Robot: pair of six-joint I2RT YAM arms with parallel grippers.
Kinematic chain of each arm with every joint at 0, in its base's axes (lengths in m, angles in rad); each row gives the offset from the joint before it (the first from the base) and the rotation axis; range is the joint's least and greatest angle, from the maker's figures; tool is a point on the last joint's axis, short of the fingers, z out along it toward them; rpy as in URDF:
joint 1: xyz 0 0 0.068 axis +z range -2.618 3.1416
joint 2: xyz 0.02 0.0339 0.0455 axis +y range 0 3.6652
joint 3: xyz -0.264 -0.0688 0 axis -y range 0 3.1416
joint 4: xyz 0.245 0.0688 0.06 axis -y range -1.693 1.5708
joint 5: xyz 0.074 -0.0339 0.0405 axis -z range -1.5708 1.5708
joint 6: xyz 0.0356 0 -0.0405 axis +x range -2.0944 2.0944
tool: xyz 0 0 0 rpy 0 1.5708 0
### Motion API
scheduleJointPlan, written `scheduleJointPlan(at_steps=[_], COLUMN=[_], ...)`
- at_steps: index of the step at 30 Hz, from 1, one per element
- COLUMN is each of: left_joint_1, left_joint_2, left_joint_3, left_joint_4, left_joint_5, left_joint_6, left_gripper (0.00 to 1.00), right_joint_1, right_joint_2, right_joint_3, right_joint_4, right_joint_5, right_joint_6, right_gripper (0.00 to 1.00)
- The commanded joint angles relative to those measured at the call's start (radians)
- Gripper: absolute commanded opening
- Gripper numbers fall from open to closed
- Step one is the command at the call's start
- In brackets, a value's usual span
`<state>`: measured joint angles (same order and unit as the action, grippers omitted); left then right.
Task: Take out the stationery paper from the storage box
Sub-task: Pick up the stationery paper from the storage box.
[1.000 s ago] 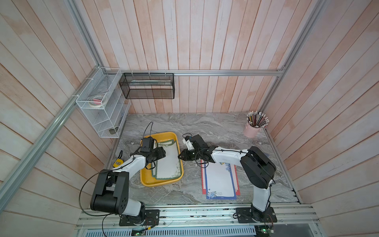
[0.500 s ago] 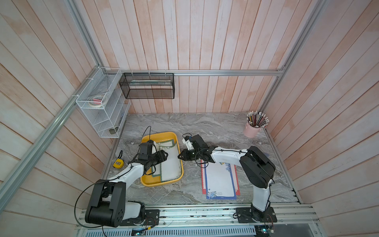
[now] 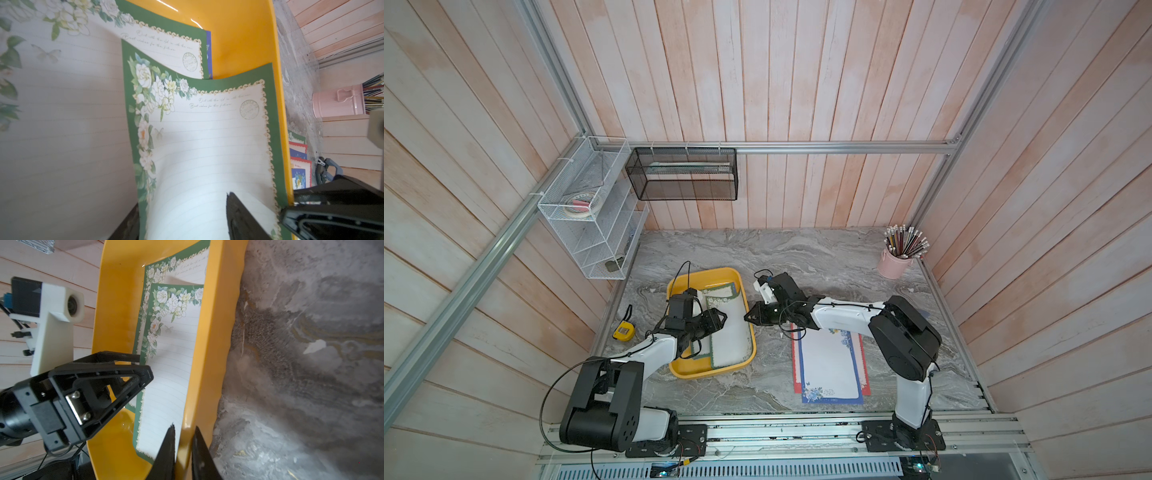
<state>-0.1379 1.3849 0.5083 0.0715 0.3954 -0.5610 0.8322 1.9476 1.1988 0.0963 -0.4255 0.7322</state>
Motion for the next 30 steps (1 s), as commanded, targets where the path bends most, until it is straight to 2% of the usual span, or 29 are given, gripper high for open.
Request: scheduleJointPlan(at_steps=[1,7,12,17,19,26,30], left_joint_1=[0.001,0.001,0.001,0.001,0.001,0.001,0.001], left_joint_2=[0.006,-0.05,-0.097,-0.128,-0.136,-0.159,-0.191], left_joint_3=[-0.015,-0.025,-0.016,-0.017,-0.014,0.007,0.033], left_joint_4=[0.043,0.065,0.055,0.056,0.057,0.037,-0.004], left_joint_5=[0.028,0.041,0.034,0.024,0.023,0.013,0.01], left_joint_6=[-0.003,-0.012,-0.007,-0.008,-0.01,-0.007,0.003], left_gripper=[0.58,0.48,0.38,0.22,0.2,0.02,0.0], right_joint_1=[-0.004,-0.007,-0.006,-0.006,-0.006,-0.006,-0.005], right_joint_2=[0.031,0.031,0.022,0.0,-0.012,-0.09,-0.148], right_joint_3=[0.019,0.019,0.024,0.025,0.027,0.017,0.003], right_joint_4=[-0.008,-0.009,-0.009,-0.013,-0.019,-0.023,-0.032], right_joint_5=[-0.006,-0.003,0.002,0.014,0.022,0.065,0.115], right_joint_6=[-0.01,-0.01,-0.01,-0.011,-0.019,-0.032,-0.049], right_gripper=[0.17,0.19,0.24,0.4,0.45,0.52,0.52])
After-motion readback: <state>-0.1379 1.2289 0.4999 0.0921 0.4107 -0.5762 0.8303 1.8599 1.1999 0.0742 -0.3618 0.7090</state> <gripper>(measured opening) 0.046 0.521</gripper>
